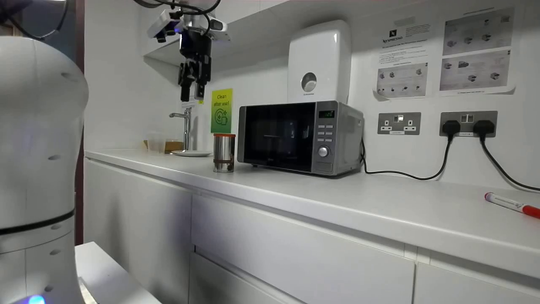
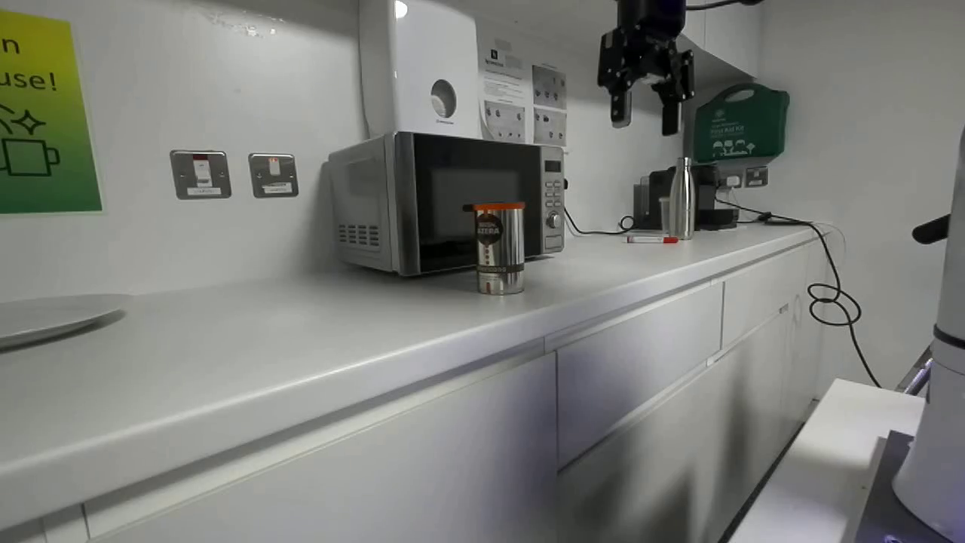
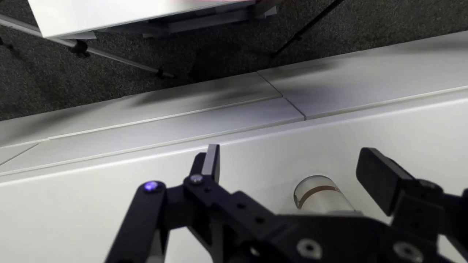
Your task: Place the silver jar on the microwave
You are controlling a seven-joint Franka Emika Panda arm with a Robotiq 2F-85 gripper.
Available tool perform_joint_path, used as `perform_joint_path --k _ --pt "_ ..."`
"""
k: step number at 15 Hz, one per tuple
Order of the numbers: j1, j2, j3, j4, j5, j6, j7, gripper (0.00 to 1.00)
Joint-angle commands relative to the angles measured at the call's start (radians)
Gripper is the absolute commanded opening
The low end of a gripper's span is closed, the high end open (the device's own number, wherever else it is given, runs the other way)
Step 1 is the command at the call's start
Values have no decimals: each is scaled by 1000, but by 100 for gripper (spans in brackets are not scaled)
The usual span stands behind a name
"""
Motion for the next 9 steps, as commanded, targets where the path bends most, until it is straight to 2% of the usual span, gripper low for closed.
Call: perform_joint_path --k 1,4,9 --pt "-3 2 2 -2 1 4 -18 100" --pt "1 46 -4 -9 12 62 -41 100" --pt "2 190 33 13 -25 207 -43 100"
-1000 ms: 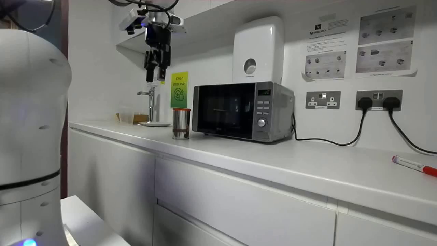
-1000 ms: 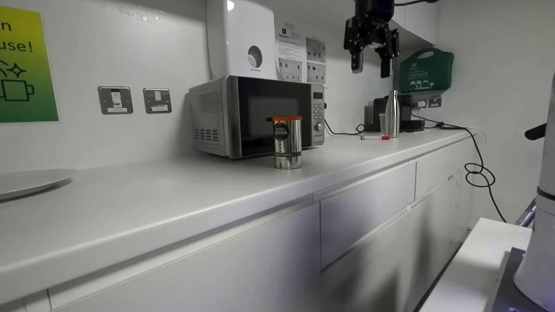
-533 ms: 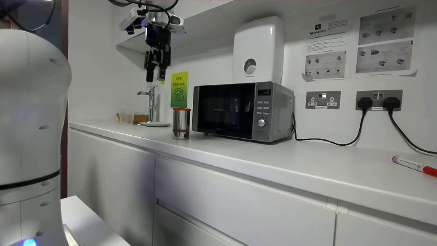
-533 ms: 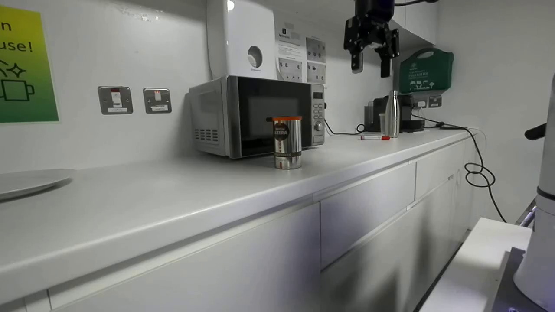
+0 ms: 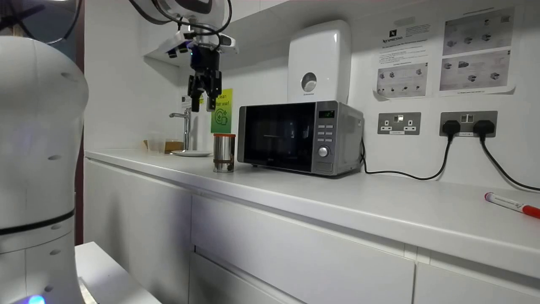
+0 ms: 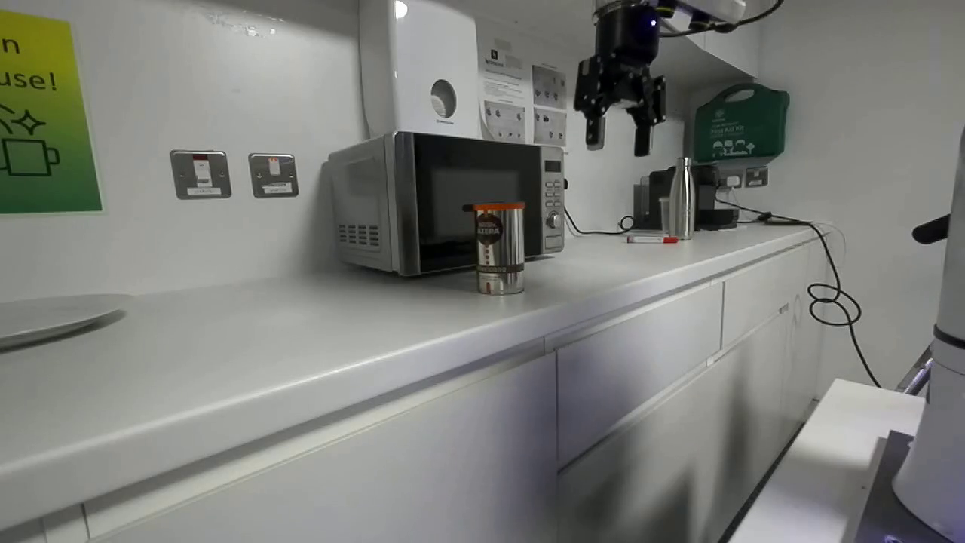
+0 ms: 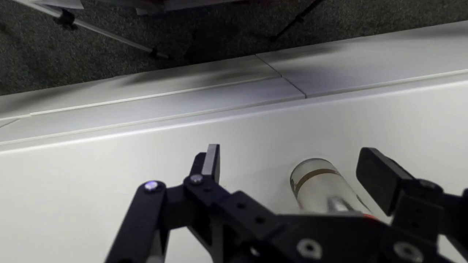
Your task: Place the silver jar on the microwave
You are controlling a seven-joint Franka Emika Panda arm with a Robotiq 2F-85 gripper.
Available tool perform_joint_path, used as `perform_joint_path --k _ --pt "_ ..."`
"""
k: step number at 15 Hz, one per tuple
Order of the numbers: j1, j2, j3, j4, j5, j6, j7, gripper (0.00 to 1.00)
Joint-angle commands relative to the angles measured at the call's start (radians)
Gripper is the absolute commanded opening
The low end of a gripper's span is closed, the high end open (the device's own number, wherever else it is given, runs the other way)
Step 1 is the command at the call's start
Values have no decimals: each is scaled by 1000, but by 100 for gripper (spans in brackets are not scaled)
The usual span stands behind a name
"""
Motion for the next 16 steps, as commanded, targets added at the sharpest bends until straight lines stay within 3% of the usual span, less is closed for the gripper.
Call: perform_joint_path --k 1,7,16 --pt "6 142 31 40 -27 83 -4 100" --pt "44 335 87 137 -58 125 15 100" --pt "76 484 100 299 -141 163 13 100"
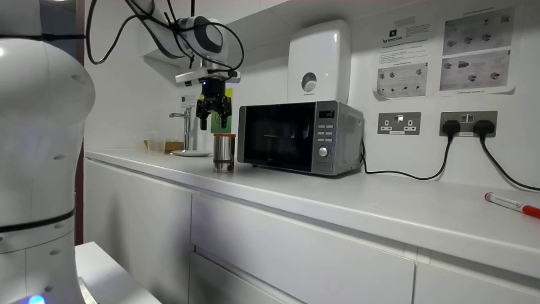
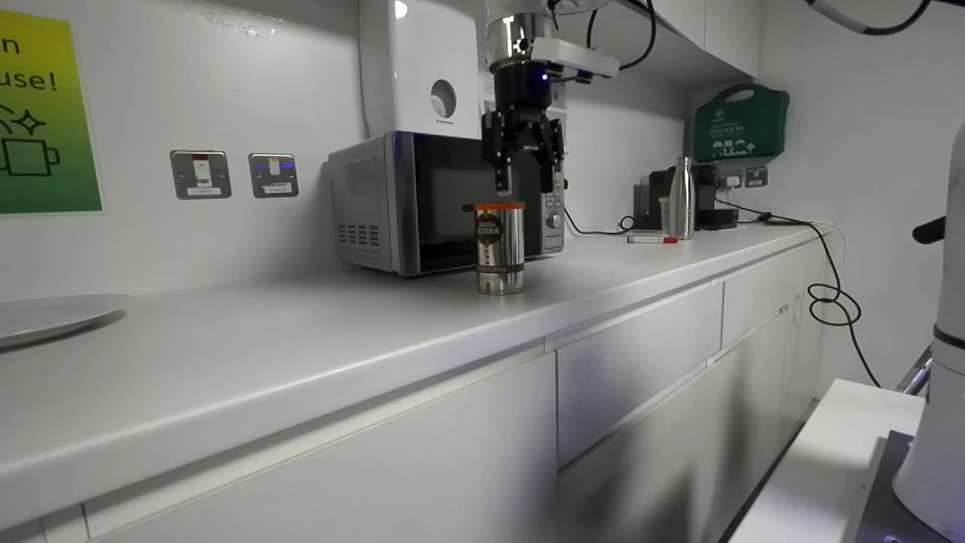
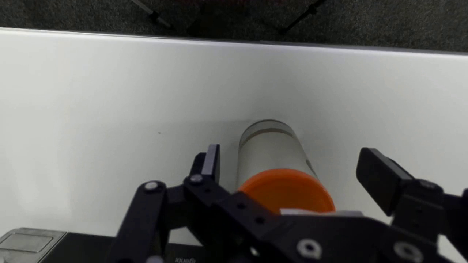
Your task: Place the silver jar on the microwave
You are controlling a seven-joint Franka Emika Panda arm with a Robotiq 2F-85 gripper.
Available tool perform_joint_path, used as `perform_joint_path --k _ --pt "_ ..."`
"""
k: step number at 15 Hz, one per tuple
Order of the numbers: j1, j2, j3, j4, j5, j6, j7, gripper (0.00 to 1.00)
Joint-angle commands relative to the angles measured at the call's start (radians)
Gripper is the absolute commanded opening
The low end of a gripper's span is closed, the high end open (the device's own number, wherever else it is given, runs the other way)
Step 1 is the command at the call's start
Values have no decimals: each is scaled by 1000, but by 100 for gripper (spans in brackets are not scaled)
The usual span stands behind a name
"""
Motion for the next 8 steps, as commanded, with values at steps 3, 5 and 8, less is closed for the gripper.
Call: perform_joint_path --k 3,5,8 --pt "6 130 -1 119 -91 33 21 100" --pt "10 165 -3 146 -111 40 24 100" --pt "15 204 -10 178 -117 40 21 100"
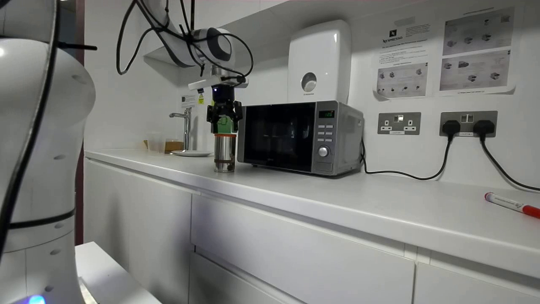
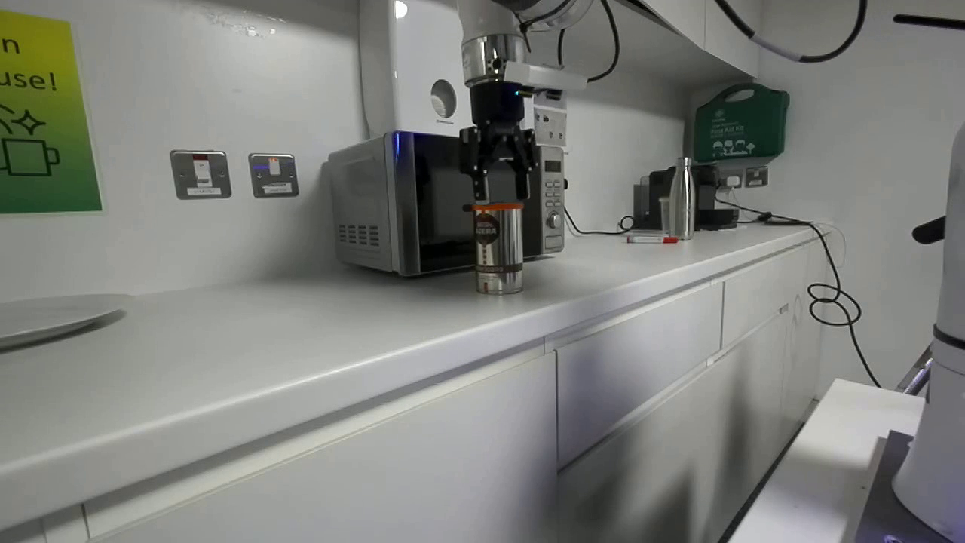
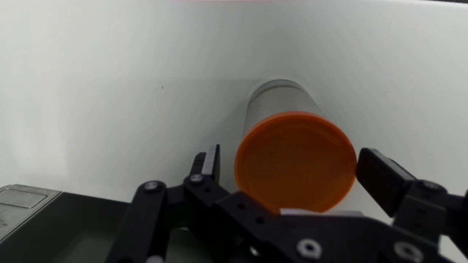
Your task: Place the silver jar on the microwave
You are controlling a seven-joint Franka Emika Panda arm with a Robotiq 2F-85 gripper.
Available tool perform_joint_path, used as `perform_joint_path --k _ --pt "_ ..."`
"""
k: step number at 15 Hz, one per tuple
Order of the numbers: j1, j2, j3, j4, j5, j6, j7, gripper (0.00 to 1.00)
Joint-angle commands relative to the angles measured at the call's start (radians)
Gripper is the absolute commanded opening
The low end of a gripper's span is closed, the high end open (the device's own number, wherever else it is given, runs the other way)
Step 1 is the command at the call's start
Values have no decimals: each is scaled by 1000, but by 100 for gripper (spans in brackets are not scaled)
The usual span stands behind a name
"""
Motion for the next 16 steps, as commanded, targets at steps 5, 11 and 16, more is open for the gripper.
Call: perform_joint_path --k 5,11,16 --pt "17 87 -21 83 -10 -1 11 100" --pt "14 94 -40 81 16 -5 -3 75" --pt "11 93 -53 78 42 -9 -10 60"
